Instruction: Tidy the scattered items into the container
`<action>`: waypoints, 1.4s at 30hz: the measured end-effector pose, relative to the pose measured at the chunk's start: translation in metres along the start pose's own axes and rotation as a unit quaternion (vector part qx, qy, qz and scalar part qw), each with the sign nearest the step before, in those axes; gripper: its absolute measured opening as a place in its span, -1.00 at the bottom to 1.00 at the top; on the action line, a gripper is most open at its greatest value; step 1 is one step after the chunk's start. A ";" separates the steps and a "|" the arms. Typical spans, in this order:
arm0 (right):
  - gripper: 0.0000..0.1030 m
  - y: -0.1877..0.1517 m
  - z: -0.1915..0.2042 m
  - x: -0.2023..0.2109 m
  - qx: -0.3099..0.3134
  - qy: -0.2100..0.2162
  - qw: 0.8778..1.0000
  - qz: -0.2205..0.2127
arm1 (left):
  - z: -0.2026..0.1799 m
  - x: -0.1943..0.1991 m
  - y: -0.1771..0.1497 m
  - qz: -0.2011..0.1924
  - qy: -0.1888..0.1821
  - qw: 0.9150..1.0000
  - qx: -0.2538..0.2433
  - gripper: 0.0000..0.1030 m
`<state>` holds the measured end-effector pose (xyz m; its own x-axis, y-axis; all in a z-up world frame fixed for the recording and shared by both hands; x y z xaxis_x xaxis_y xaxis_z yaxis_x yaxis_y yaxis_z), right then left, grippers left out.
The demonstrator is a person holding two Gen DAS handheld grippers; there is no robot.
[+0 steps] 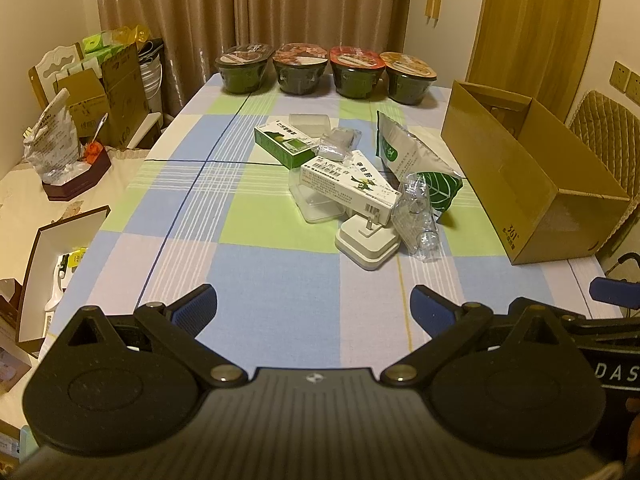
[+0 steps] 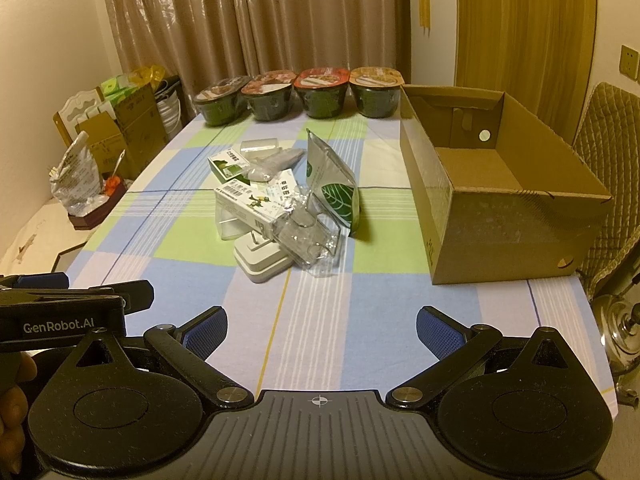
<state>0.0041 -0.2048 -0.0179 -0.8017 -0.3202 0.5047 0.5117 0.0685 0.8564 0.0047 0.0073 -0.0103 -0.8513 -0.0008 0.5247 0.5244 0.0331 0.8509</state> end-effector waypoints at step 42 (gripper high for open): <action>1.00 -0.004 -0.001 -0.002 -0.005 0.001 1.000 0.005 | 0.000 0.000 0.000 0.002 -0.001 1.000 0.000 0.96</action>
<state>0.0042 -0.2052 -0.0223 -0.7960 -0.3205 0.5135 0.5230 0.0629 0.8500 0.0045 0.0075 -0.0105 -0.8491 0.0014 0.5283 0.5281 0.0333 0.8486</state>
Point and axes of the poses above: each gripper's, at about its wrist camera, not at the fingertips, and x roughly against the way its jaws point, z to its left, y to its top, the point moved 1 cm from there along -x, roughly the way its jaws point, and after that the axes turned 14 degrees about -z, right-handed, at the moved point
